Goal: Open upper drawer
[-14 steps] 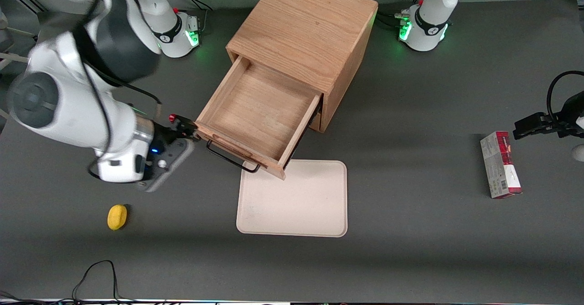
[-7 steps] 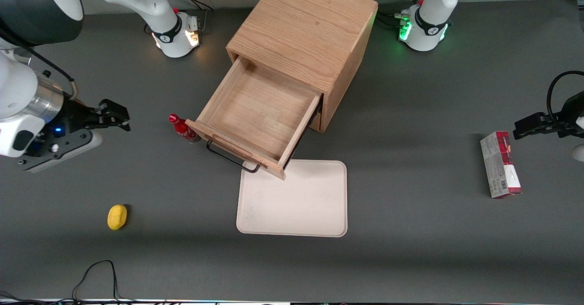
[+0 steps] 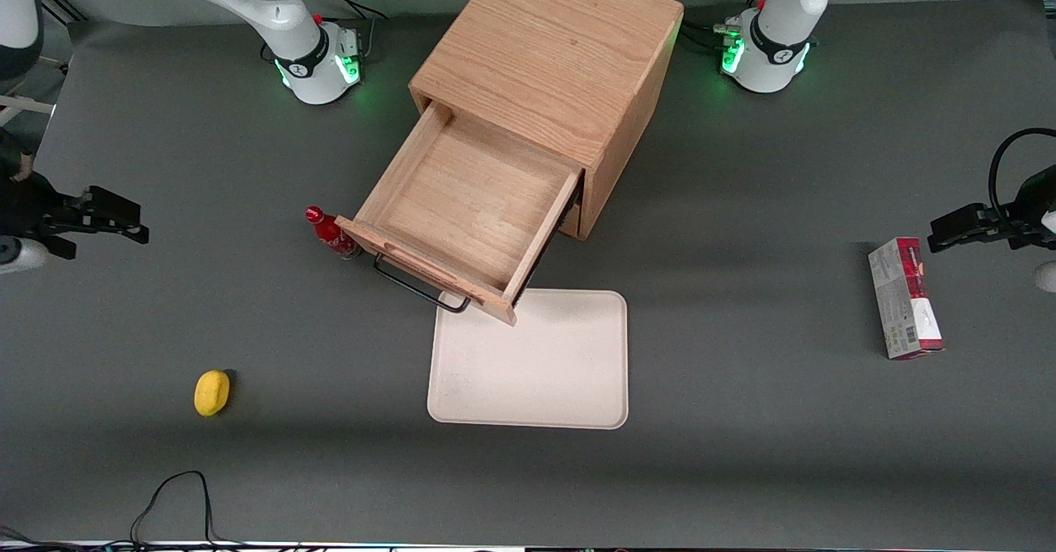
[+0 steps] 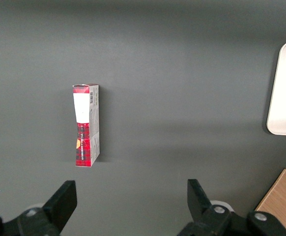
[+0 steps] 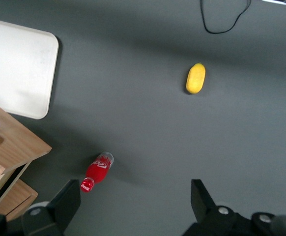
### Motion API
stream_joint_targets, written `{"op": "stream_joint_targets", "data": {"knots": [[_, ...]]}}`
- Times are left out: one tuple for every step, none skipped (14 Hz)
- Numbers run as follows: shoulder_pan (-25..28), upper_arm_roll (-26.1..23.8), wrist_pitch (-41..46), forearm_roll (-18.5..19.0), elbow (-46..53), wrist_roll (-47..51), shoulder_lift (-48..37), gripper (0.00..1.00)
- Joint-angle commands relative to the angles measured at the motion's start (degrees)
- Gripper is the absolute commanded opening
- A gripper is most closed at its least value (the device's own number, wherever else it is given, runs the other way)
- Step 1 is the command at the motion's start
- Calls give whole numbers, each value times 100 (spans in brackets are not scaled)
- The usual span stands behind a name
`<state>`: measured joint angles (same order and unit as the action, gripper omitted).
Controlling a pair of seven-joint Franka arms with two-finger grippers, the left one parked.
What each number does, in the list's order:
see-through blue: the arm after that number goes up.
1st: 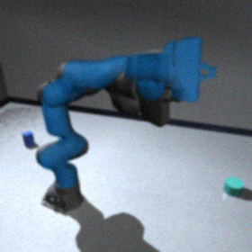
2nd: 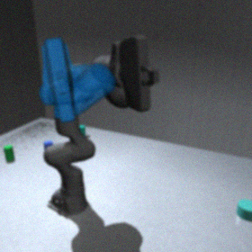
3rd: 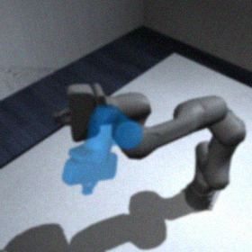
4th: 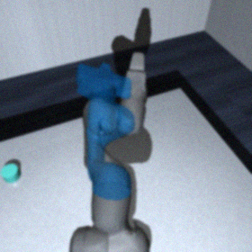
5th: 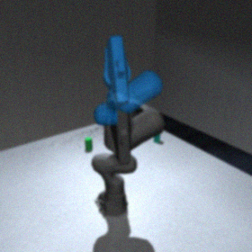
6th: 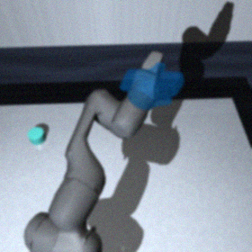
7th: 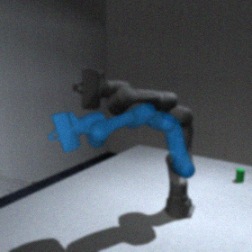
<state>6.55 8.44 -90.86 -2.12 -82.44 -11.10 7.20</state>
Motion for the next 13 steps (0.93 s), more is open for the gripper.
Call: {"op": "stream_joint_targets", "data": {"knots": [[-127,-176,-538,159,-930,257,-587,100],[-189,-176,-547,150,-1001,257,-605,100],[-198,-167,-547,159,-1011,257,-588,100],[-189,-149,-547,229,-985,257,-553,100],[-198,-141,-547,334,-950,257,-527,100],[-198,-132,-547,370,-923,249,-518,100],[-207,-123,-521,379,-897,257,-509,100],[-198,-123,-512,388,-888,249,-491,100],[-198,-114,-512,440,-862,240,-474,100],[-181,-123,-503,545,-861,248,-474,100],[-163,-123,-503,572,-861,266,-474,100],[-163,-114,-477,563,-853,284,-474,100],[-172,-97,-468,555,-861,379,-474,100]]}}
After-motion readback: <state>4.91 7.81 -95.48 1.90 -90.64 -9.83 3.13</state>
